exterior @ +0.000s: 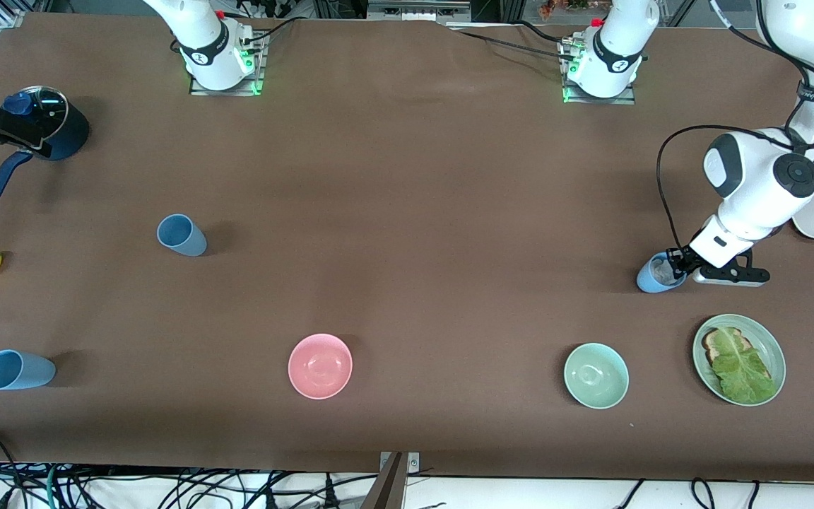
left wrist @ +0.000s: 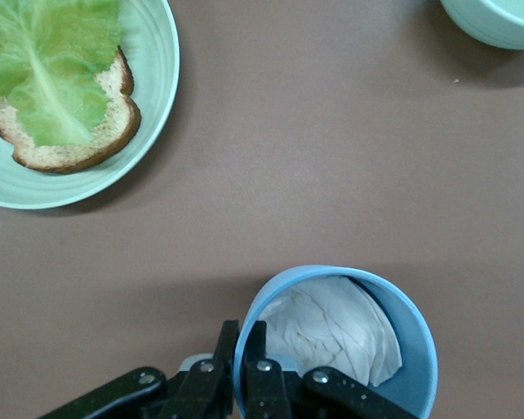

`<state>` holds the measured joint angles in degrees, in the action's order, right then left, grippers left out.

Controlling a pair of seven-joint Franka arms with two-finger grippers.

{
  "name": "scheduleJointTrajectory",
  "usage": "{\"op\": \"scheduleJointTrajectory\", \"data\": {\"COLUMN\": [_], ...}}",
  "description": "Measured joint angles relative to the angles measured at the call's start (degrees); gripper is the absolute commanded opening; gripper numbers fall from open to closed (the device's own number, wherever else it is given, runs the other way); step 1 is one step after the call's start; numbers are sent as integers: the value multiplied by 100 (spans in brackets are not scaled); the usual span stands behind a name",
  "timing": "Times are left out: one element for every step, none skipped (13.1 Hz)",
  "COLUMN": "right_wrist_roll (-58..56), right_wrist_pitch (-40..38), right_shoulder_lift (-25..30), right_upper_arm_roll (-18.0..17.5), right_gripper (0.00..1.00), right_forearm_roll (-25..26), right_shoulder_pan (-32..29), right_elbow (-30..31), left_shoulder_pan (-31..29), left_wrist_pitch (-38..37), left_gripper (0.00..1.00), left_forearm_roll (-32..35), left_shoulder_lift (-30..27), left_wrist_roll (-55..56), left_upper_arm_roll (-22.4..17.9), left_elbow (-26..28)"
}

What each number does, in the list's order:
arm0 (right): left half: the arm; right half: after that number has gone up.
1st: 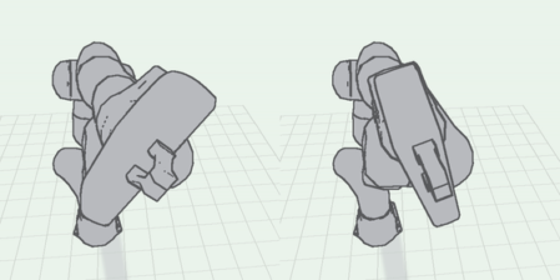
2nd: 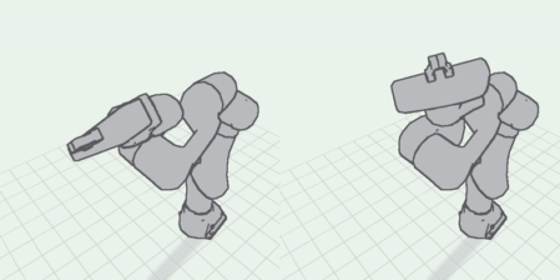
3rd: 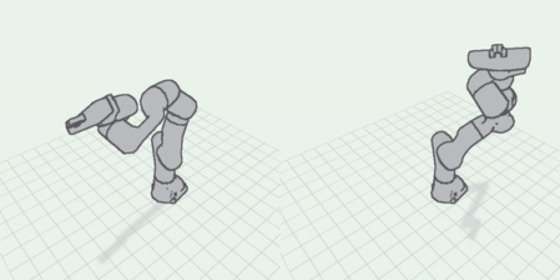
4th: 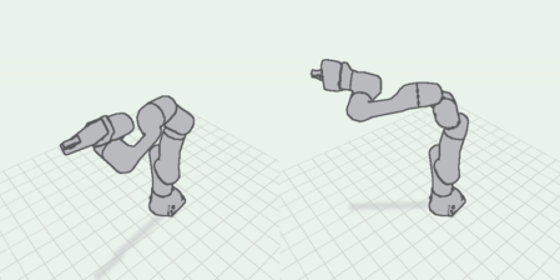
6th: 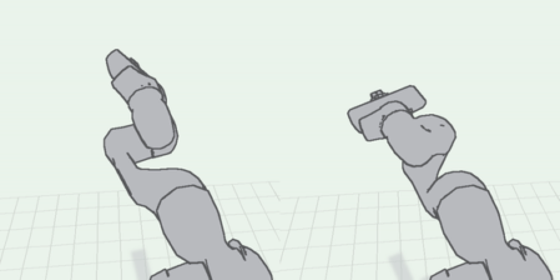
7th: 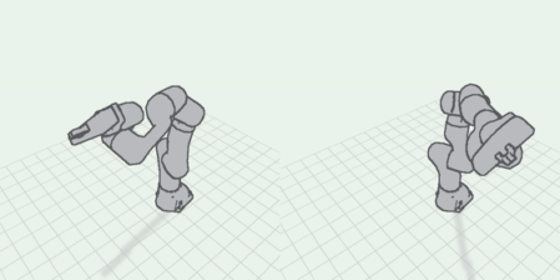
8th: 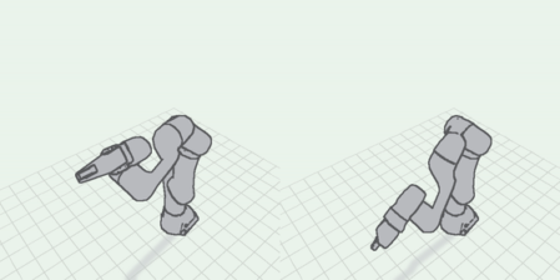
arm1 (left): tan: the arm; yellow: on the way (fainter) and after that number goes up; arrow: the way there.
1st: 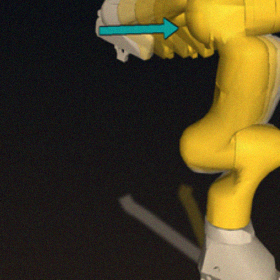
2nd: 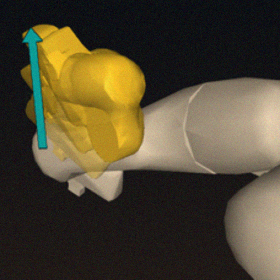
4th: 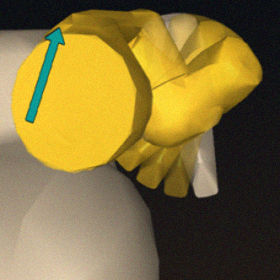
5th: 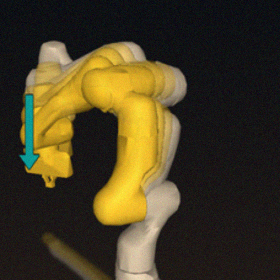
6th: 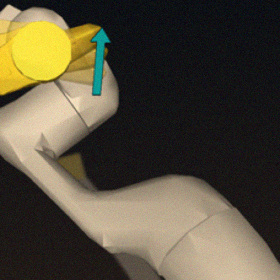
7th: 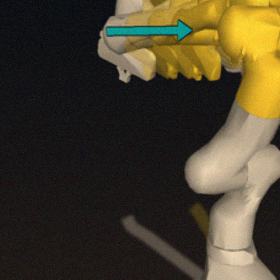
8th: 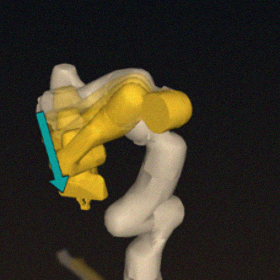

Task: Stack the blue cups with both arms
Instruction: 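Lower the left gripper and grasp the tissue-filled cup's rim, then lift the cup with the left gripper and carry it toward the table middle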

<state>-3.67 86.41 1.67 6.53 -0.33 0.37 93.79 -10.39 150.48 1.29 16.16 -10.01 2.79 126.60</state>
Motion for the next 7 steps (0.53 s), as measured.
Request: {"op": "scheduleJointTrajectory", "data": {"right_wrist_roll": [0, 0, 0, 0, 0, 0, 0], "right_wrist_pitch": [0, 0, 0, 0, 0, 0, 0], "right_shoulder_lift": [0, 0, 0, 0, -1, -1, -1], "right_upper_arm_roll": [0, 0, 0, 0, 0, 0, 0], "right_gripper": [100, 100, 100, 100, 100, 100, 100], "right_forearm_roll": [0, 0, 0, 0, 0, 0, 0], "right_shoulder_pan": [0, 0, 0, 0, 0, 0, 0], "right_elbow": [0, 0, 0, 0, 0, 1, 1], "left_shoulder_pan": [3, 6, 18, 45, 80, 115, 151], "left_wrist_pitch": [-320, -652, -1007, -1381, -1826, -2358, -2928], "left_gripper": [0, 0, 0, 0, 0, 0, 0], "left_forearm_roll": [0, 0, 0, 0, 0, -1, -8], "left_shoulder_lift": [-153, -325, -509, -685, -848, -985, -1084], "left_wrist_roll": [-1, -2, -3, -3, -3, -2, 0], "left_upper_arm_roll": [11, 19, 24, 28, 35, 44, 44], "left_elbow": [-55, -117, -195, -293, -451, -692, -1005]}}
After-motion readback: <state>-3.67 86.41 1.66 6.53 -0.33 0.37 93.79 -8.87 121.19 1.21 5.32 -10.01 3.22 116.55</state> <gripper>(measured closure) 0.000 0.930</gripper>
